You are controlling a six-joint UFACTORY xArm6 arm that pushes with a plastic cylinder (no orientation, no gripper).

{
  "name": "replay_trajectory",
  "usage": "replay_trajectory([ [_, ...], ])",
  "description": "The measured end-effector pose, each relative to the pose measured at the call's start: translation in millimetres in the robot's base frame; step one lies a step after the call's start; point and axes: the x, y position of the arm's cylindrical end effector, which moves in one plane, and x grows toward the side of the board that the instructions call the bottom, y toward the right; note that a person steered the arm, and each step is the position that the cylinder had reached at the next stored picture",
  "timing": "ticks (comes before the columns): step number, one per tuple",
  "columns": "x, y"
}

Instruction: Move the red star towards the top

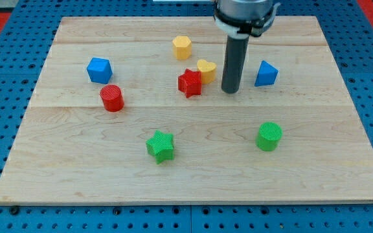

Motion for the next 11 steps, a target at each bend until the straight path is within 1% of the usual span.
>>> replay_trajectory([
  [1, 0, -60],
  [2, 2, -108],
  [3, 3, -77],
  [4, 20, -98],
  [5, 50, -111],
  [6, 47, -149],
  [8, -7, -181],
  [9, 1, -169],
  [10, 25, -150],
  [11, -7, -142],
])
